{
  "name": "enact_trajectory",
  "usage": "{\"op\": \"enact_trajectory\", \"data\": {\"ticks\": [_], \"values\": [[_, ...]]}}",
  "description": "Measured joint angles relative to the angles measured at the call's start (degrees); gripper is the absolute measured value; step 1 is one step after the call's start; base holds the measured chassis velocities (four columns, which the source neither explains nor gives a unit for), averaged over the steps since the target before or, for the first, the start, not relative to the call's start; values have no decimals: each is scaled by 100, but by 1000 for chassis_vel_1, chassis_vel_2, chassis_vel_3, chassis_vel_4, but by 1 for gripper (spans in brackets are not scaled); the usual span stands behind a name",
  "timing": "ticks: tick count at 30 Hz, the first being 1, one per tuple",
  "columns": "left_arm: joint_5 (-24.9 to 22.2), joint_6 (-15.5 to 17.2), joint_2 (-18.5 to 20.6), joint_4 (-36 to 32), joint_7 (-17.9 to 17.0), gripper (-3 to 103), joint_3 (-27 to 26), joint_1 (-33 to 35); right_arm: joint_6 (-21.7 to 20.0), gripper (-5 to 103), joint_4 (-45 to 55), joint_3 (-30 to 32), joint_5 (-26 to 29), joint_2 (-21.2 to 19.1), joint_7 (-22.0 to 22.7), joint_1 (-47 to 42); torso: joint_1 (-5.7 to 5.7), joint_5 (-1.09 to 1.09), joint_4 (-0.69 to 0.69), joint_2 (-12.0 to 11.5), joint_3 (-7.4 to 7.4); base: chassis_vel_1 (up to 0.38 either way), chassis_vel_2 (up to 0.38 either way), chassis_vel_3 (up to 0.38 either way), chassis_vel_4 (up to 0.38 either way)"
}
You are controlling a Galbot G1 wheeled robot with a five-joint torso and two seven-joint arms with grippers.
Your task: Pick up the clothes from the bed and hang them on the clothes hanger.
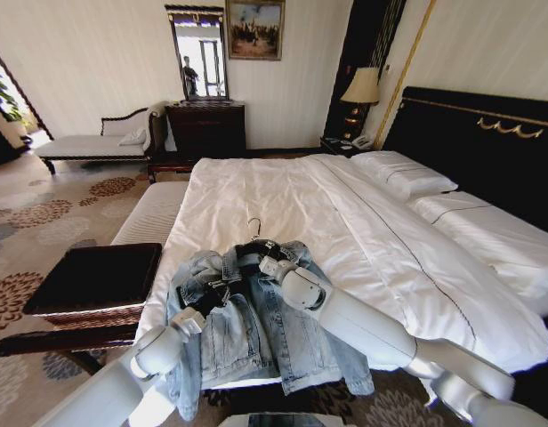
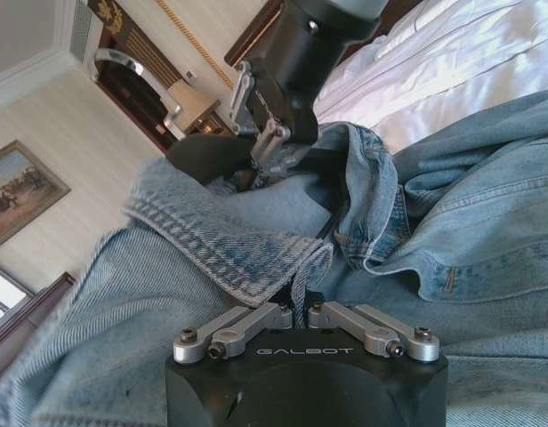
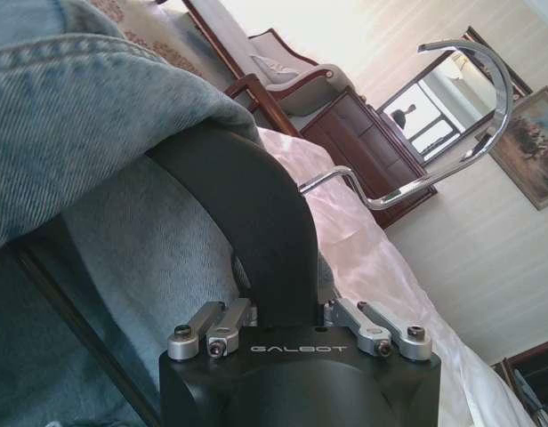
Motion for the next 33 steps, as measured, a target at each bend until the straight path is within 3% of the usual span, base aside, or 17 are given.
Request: {"op": "enact_trajectory", "data": {"ticks": [12, 14, 17, 20, 23, 24, 26, 29, 33], "values": [[-113, -49, -233, 295, -168, 0, -60, 206, 5, 26, 68, 61, 80, 3, 227, -6, 1, 0, 0, 0, 0, 0, 0, 0, 0], [-170, -40, -234, 294, -168, 4, -97, 267, 14, 26, 69, 96, 44, 23, 285, -19, 0, 1, -1, 0, 0, 0, 0, 0, 0], [-446, -90, -185, 162, -228, 20, -208, 375, 43, 26, 70, 131, -95, 30, 354, -53, 1, 1, 0, 0, 0, 0, 0, 0, 0], [-693, -126, -148, 9, -299, 26, -311, 440, 127, 26, 60, 159, -226, 36, 408, -77, 1, 1, -1, 0, 0, 0, 0, 0, 0], [-1020, -174, -74, -254, -425, 42, -481, 516, 253, 26, 45, 208, -381, 69, 497, -127, 1, 1, -1, 0, 0, 0, 0, 0, 0], [-1020, -174, -74, -254, -425, 42, -481, 516, 253, 26, 45, 208, -381, 69, 497, -127, 1, 1, -1, 0, 0, 0, 0, 0, 0], [-1291, -205, -3, -501, -545, 47, -644, 612, 370, 26, 30, 245, -551, 76, 542, -156, 1, 1, -1, 0, 0, 0, 0, 0, 0], [-1748, -273, 73, -942, -621, 64, -1015, 868, 506, 26, -5, 299, -750, 97, 634, -174, 1, 1, -1, 0, 0, 0, 0, 0, 0], [-2273, -275, 122, -1443, -685, 75, -1435, 1185, 572, 26, -26, 346, -787, 102, 699, -175, 1, 1, 0, 0, 0, 0, 0, 0, 0]]}}
